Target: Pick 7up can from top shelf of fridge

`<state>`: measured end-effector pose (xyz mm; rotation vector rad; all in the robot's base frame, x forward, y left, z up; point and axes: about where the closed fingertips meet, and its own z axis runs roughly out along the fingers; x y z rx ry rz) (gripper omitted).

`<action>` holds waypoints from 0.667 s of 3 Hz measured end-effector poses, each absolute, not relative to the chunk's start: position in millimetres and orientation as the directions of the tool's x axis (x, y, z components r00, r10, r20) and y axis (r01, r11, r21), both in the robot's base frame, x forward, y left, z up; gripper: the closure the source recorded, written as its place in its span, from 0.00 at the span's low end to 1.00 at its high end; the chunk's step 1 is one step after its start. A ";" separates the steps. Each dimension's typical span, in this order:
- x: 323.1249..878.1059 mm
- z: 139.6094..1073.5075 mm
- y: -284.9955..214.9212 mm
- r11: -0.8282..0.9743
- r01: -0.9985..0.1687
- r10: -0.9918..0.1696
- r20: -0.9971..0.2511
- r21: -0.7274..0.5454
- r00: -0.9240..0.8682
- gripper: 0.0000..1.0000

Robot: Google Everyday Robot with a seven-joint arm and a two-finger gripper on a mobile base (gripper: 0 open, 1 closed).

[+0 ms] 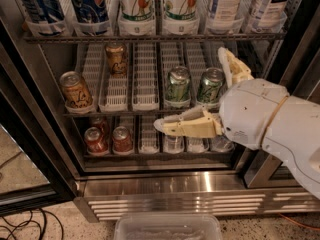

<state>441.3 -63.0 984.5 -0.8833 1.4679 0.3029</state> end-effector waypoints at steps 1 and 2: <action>440.6 986.0 -61.3 0.666 -0.674 -0.323 -0.938 -0.320 0.127 0.00; 440.8 988.8 -57.2 0.705 -0.637 -0.297 -0.945 -0.312 0.134 0.00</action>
Offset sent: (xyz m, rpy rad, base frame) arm -0.0041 0.0140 0.0066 0.1843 -0.0955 -0.2098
